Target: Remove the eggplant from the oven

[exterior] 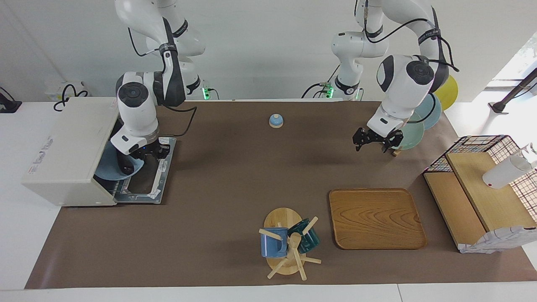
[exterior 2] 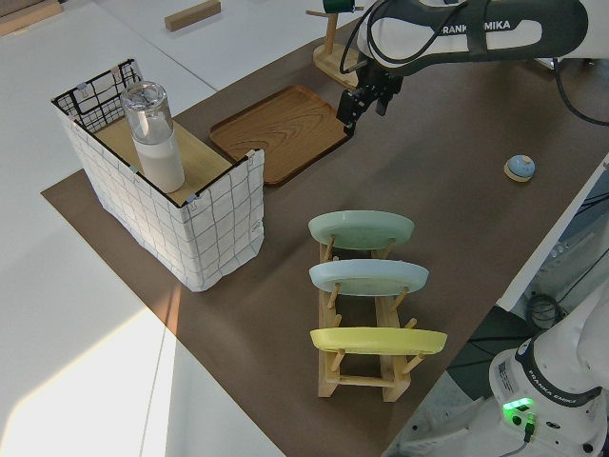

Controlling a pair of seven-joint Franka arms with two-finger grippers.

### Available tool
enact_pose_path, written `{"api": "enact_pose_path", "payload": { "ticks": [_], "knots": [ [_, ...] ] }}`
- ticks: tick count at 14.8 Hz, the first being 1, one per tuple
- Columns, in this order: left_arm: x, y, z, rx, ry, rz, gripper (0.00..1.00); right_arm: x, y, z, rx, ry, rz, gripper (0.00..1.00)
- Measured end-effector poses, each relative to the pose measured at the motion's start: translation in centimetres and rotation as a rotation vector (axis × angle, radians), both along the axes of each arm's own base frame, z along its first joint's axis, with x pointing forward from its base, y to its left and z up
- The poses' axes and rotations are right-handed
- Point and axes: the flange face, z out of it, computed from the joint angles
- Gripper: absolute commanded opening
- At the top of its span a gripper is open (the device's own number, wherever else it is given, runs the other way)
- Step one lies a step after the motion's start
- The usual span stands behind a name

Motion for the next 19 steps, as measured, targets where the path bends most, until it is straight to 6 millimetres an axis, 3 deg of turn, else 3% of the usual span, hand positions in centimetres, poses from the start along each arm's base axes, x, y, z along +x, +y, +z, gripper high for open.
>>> {"api": "enact_pose_path", "payload": {
  "ticks": [5,19],
  "knots": [
    [0.0,0.0,0.0,0.0,0.0,0.016,1.0,-0.6,-1.0,0.0,0.002,0.007,0.02,0.38],
    [0.1,0.1,0.2,-0.001,-0.004,0.029,1.0,-0.5,-1.0,0.6,-0.007,0.033,0.066,0.39]
  ]
}}
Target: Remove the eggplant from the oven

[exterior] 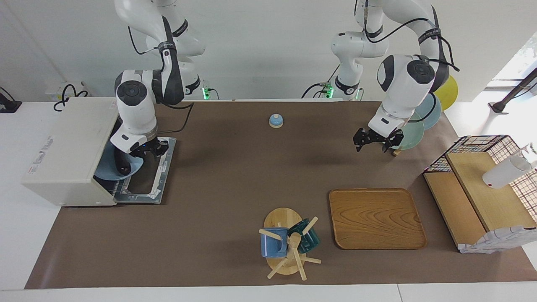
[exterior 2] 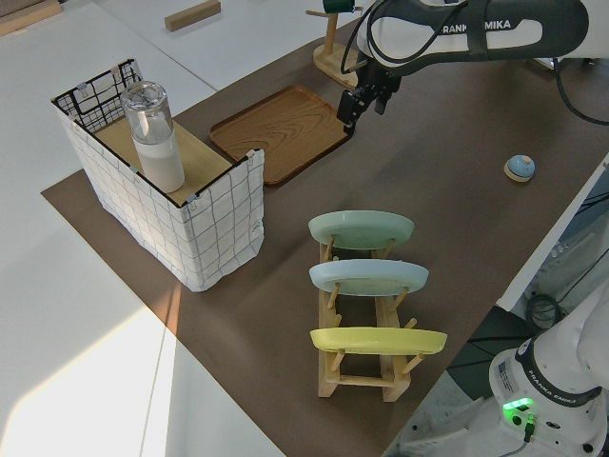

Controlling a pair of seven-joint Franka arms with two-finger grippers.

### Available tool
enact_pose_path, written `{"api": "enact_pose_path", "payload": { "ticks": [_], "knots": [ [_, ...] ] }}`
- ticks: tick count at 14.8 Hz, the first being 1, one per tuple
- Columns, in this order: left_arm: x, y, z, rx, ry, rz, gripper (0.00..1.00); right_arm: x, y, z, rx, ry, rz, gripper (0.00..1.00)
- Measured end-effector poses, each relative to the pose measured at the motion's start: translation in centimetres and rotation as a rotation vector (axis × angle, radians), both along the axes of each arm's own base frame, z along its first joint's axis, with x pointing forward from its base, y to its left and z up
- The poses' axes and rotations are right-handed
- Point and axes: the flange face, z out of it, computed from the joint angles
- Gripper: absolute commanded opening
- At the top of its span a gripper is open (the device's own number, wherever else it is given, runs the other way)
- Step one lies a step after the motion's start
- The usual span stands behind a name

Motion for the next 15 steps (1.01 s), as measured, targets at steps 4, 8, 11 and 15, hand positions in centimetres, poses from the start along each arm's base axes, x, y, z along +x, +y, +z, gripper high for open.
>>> {"api": "enact_pose_path", "payload": {
  "ticks": [4,8,11,15],
  "knots": [
    [0.0,0.0,0.0,0.0,-0.001,0.0,1.0,-0.2,-0.4,-0.1,-0.003,0.023,0.007,0.41],
    [0.0,0.0,0.0,0.0,-0.001,0.0,1.0,-0.3,-3.1,-0.1,0.0,0.029,-0.017,0.35],
    [0.0,0.0,0.0,0.0,-0.002,0.0,1.0,-0.3,-3.4,-0.1,0.001,0.024,-0.018,0.33],
    [0.1,0.0,0.1,-0.001,-0.007,0.001,1.0,-0.6,-3.2,-0.7,0.004,0.023,-0.015,0.25]
  ]
}}
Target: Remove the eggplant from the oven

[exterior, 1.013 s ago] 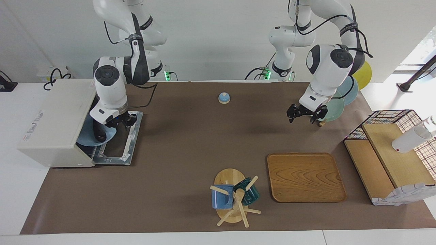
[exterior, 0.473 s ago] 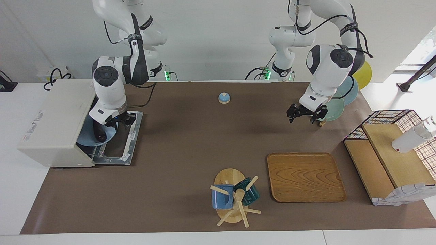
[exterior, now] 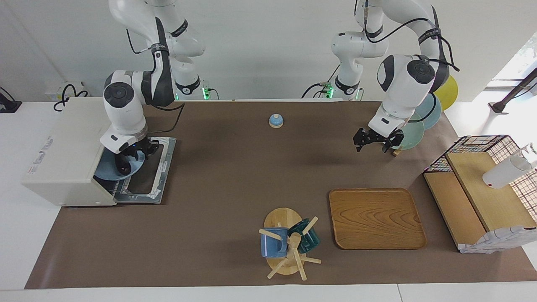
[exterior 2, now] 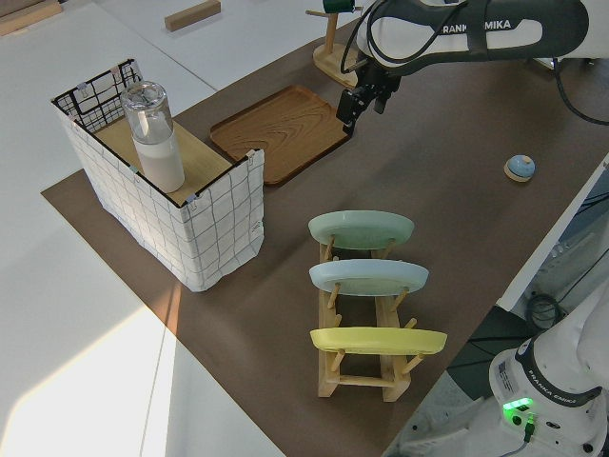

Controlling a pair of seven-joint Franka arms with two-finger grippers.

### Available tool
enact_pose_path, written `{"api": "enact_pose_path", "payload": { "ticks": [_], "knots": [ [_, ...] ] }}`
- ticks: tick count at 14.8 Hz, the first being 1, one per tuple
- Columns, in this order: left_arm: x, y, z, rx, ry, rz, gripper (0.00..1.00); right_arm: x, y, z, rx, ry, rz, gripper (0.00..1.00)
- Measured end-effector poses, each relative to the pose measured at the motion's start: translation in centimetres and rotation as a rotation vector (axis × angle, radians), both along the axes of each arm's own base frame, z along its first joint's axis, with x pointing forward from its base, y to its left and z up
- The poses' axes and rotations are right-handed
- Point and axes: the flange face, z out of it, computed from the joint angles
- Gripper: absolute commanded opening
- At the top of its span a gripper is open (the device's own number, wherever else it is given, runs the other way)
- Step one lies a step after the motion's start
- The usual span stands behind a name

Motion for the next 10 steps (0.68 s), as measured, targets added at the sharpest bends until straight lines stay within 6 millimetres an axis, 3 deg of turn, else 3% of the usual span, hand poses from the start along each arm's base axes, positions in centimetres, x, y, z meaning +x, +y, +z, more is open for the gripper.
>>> {"api": "enact_pose_path", "payload": {
  "ticks": [2,4,7,9,10],
  "knots": [
    [0.0,0.0,0.0,0.0,-0.001,0.0,1.0,-0.1,0.3,-0.5,0.003,-0.012,0.002,0.0],
    [0.0,0.0,0.0,0.0,-0.002,0.0,1.0,-0.4,0.6,-0.9,0.005,-0.012,0.006,0.0],
    [0.0,0.0,0.0,-0.001,-0.003,0.0,1.0,-0.6,1.4,0.3,0.001,-0.022,0.015,0.0],
    [0.0,0.0,0.0,-0.001,-0.003,0.0,1.0,-0.4,3.8,1.4,-0.012,0.001,0.018,0.0],
    [0.0,0.0,0.0,-0.001,-0.003,0.0,1.0,-0.1,6.1,2.3,-0.024,0.004,0.011,0.0]
  ]
}}
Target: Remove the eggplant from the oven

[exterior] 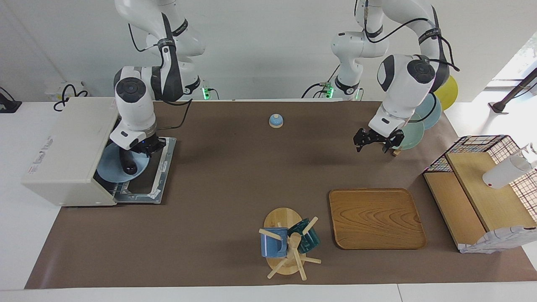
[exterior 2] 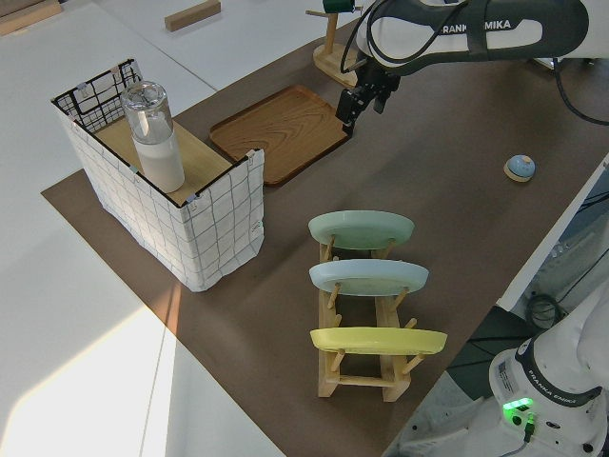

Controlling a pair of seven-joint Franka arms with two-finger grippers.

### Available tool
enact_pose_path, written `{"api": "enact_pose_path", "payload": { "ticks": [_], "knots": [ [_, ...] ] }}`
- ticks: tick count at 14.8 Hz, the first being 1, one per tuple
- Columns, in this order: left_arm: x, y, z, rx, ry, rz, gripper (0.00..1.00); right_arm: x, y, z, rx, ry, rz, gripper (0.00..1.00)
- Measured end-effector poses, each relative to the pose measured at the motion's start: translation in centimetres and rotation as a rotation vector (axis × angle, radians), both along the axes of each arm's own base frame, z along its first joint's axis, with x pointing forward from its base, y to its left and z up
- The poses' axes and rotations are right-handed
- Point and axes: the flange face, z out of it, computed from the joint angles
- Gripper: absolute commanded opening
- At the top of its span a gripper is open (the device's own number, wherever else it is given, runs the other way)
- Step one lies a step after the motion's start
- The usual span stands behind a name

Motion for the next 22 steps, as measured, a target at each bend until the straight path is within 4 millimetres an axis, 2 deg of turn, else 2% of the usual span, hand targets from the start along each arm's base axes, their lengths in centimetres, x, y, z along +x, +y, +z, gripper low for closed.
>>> {"api": "enact_pose_path", "payload": {
  "ticks": [1,3,5,8,10,11,13,15,18,19,21,22],
  "knots": [
    [0.0,0.0,0.0,0.0,0.0,0.0,1.0,0.3,3.2,1.2,-0.014,-0.003,-0.008,0.0],
    [0.2,0.1,0.2,-0.002,-0.012,0.002,1.0,0.3,11.2,3.8,-0.022,-0.035,-0.03,0.0],
    [0.6,0.2,0.8,-0.007,-0.038,0.007,1.0,-1.0,19.0,5.3,-0.008,-0.077,-0.053,0.0],
    [1.4,0.7,1.8,-0.014,-0.073,0.018,1.0,-3.4,29.2,5.4,0.019,-0.126,-0.095,0.0],
    [1.9,1.4,2.2,-0.017,-0.088,0.032,1.0,-4.3,35.9,5.2,0.026,-0.14,-0.178,0.0],
    [2.2,1.9,2.2,-0.017,-0.09,0.042,1.0,-4.4,39.1,4.5,0.024,-0.144,-0.214,0.0],
    [2.7,2.9,2.2,-0.017,-0.092,0.06,1.0,-4.3,44.4,1.6,0.041,-0.158,-0.249,0.0],
    [2.8,3.2,2.1,-0.017,-0.091,0.067,1.0,-4.4,47.8,-1.7,0.111,-0.167,-0.252,0.0],
    [2.9,3.3,2.0,-0.017,-0.091,0.068,1.0,-5.1,49.1,-5.3,0.156,-0.171,-0.264,0.02],
    [2.9,3.3,2.0,-0.017,-0.091,0.068,1.0,-5.3,49.1,-6.2,0.175,-0.172,-0.276,0.23],
    [2.9,3.2,2.1,-0.022,-0.092,0.072,1.0,-5.5,49.3,-7.0,0.231,-0.163,-0.306,0.48],
    [2.9,3.2,2.1,-0.028,-0.092,0.076,1.0,-5.5,49.5,-6.8,0.254,-0.168,-0.312,0.48]
  ]
}}
